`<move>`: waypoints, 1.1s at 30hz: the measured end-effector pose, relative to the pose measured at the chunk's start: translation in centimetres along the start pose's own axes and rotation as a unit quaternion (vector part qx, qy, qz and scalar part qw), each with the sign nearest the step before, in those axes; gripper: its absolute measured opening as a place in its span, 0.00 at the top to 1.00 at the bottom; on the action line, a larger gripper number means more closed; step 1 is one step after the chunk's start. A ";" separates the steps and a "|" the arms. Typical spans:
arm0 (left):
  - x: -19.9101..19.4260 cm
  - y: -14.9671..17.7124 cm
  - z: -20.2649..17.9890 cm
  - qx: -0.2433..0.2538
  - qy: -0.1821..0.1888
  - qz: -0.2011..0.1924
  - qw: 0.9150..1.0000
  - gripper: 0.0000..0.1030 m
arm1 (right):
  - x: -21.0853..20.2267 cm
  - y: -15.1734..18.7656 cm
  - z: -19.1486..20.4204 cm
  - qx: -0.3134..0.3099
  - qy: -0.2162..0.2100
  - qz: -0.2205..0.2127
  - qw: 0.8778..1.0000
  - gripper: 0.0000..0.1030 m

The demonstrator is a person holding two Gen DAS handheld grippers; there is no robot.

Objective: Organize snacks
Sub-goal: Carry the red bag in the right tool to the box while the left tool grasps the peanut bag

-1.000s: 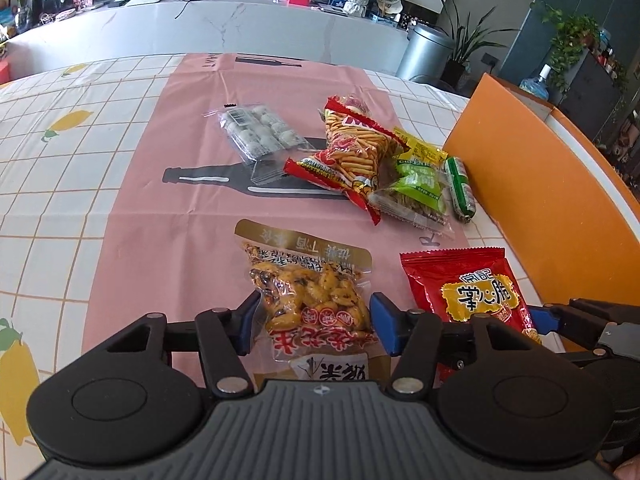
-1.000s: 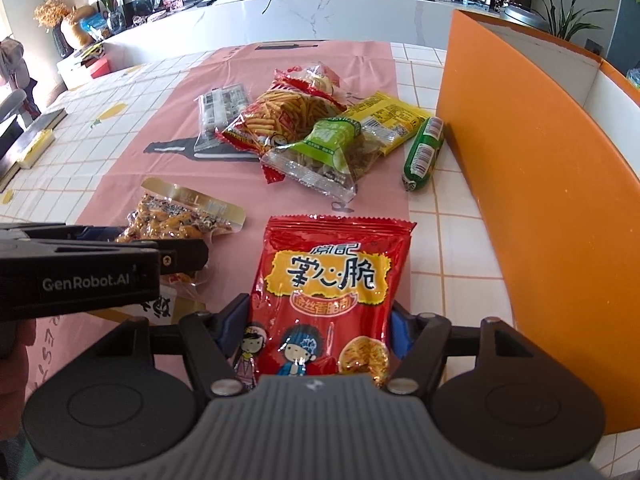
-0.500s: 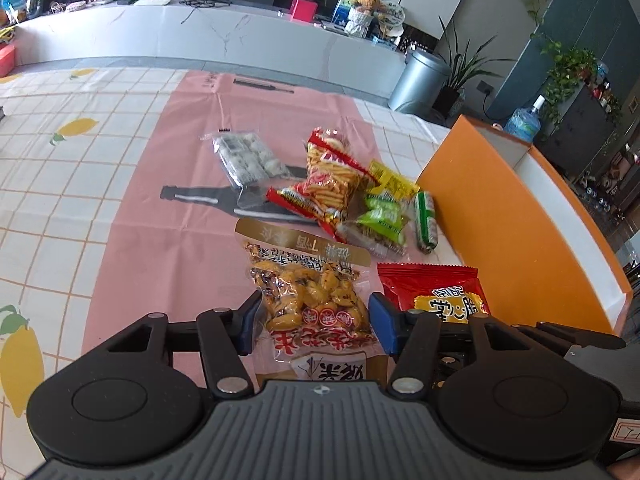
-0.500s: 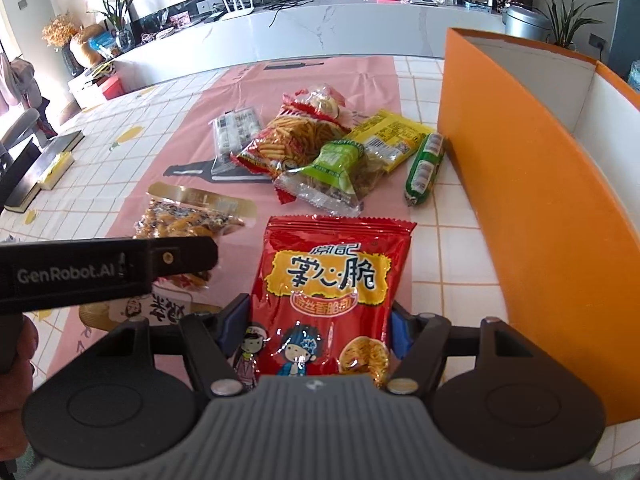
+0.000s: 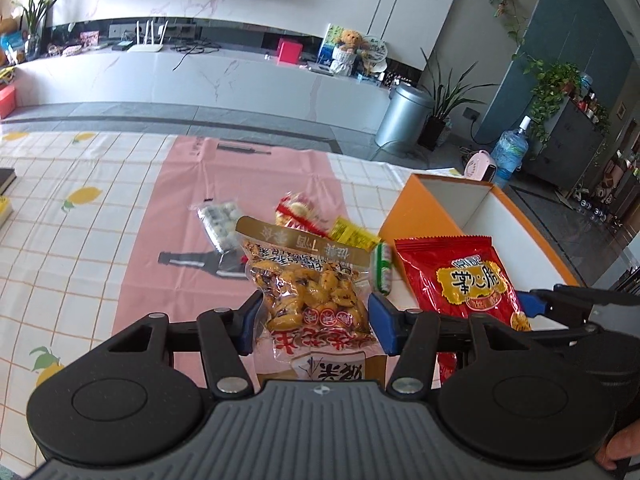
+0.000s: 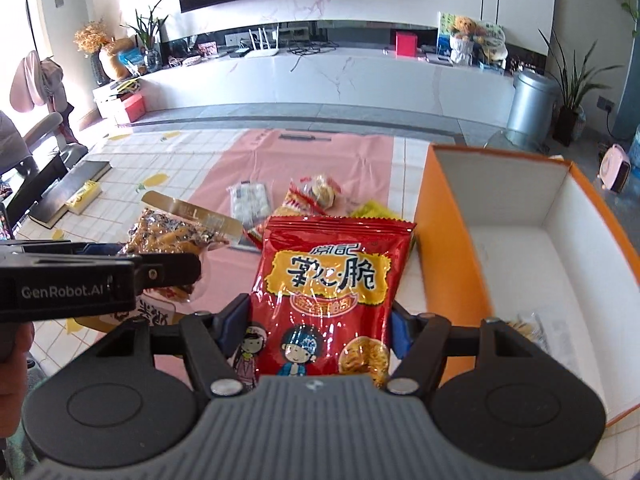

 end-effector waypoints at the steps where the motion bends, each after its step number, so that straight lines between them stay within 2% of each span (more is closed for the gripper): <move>1: -0.2 -0.3 -0.4 0.002 0.002 -0.003 1.000 0.40 | -0.5 -0.4 -0.4 -0.003 -0.001 -0.001 1.000 0.36; 4: -0.6 -1.5 -2.1 0.018 0.010 -0.009 1.000 0.74 | -1.7 -1.3 -2.0 -0.004 -0.008 0.000 1.000 0.36; 7: -0.5 -2.8 -4.1 0.027 0.032 -0.014 0.999 0.79 | -2.8 -1.9 -4.1 -0.002 -0.010 0.006 1.000 0.36; 8: -0.4 -3.1 -4.9 0.038 0.035 -0.017 0.999 0.86 | -3.0 -1.9 -4.8 0.000 -0.009 0.008 1.000 0.36; 9: -0.1 -3.4 -5.8 0.051 0.037 -0.019 0.998 0.88 | -3.1 -2.1 -5.8 0.004 -0.007 0.011 1.000 0.36; 14: 1.6 -3.8 -7.6 0.086 0.046 0.004 0.995 0.89 | -3.7 -2.1 -10.1 0.031 -0.007 0.019 0.999 0.36; 15: 2.1 -3.4 -7.5 0.092 0.044 0.021 0.995 0.88 | -3.9 -2.1 -10.7 0.034 -0.009 0.018 0.999 0.36; 16: 2.7 -3.0 -7.1 0.098 0.040 0.038 0.994 0.82 | -4.0 -2.0 -11.4 0.035 -0.008 0.019 0.999 0.36; 18: 4.0 -2.2 -6.4 0.105 0.019 0.066 0.992 0.69 | -3.8 -1.8 -12.5 0.037 -0.005 0.026 0.999 0.36; 20: 4.9 -1.1 -5.7 0.109 -0.002 0.089 0.990 0.45 | -3.2 -1.8 -13.9 0.040 0.003 0.037 0.998 0.36; 23: 6.4 0.7 -5.2 0.117 -0.006 0.118 0.986 0.30 | -2.1 -1.4 -16.1 0.042 0.017 0.054 0.998 0.36; 28: 9.2 3.8 -4.6 0.163 -0.027 0.161 0.973 0.20 | 0.3 -0.2 -19.1 0.053 0.019 0.098 0.994 0.36; 31: 10.9 5.5 -4.3 0.180 -0.035 0.186 0.965 0.19 | 1.7 0.3 -20.1 0.048 0.023 0.121 0.991 0.36; 33: 11.6 6.2 -4.0 0.182 -0.039 0.194 0.963 0.19 | 2.8 0.8 -20.6 0.042 0.020 0.141 0.989 0.36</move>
Point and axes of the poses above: each gripper's, at about its wrist camera, not at the fingertips, and x roughly the way its jaws point, z to its left, y to its underside, the point moved 7 cm from there along x, roughly the way its jaws point, and after that the axes turned 3 degrees about z, right-handed, at the moved point
